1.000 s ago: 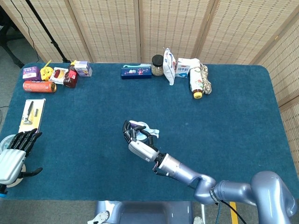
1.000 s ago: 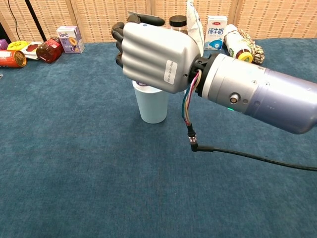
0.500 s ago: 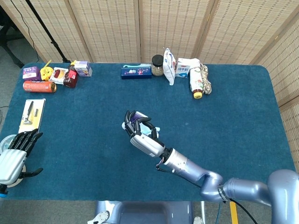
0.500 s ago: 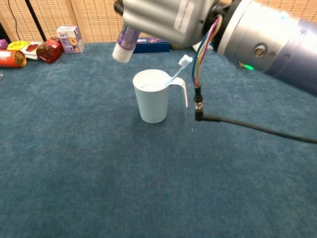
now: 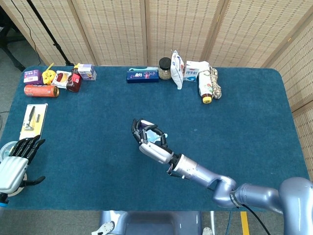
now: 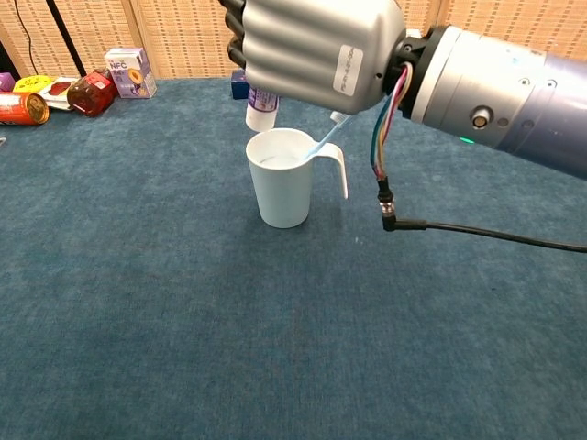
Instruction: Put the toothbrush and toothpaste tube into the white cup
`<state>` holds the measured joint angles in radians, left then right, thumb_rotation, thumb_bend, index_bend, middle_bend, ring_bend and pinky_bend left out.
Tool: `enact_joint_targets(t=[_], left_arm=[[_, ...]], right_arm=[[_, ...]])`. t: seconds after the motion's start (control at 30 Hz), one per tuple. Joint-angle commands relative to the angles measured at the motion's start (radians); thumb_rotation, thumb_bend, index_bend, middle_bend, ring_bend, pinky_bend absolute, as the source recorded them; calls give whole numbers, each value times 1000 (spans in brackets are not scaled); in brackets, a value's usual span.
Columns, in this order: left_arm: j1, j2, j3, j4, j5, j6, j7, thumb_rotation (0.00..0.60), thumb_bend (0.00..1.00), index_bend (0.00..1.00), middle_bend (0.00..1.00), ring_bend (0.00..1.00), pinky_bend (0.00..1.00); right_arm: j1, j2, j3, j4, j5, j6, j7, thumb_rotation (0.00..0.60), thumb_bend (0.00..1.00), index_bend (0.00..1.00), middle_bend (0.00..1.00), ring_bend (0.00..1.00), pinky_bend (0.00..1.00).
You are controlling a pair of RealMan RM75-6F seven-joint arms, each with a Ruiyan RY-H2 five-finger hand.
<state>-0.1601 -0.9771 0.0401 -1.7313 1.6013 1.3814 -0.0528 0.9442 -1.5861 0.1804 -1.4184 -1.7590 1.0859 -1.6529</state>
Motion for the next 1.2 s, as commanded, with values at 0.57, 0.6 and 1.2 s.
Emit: enact_joint_targets(t=[0.57, 0.6, 1.2], left_arm=[[2, 1, 3, 0, 6, 4, -3, 600, 64, 0, 0, 0, 0], [2, 1, 3, 0, 7, 5, -2, 600, 65, 0, 0, 0, 0], [3, 3, 2, 3, 7, 9, -13, 600, 64, 0, 0, 0, 0]], right_arm=[[-30, 26, -47, 11, -63, -41, -32, 600, 534, 333, 366, 230, 586], [-31, 25, -47, 10, -64, -42, -32, 600, 534, 315, 364, 229, 586], [-55, 32, 18, -73, -62, -25, -76, 600, 414, 61, 201, 102, 476]])
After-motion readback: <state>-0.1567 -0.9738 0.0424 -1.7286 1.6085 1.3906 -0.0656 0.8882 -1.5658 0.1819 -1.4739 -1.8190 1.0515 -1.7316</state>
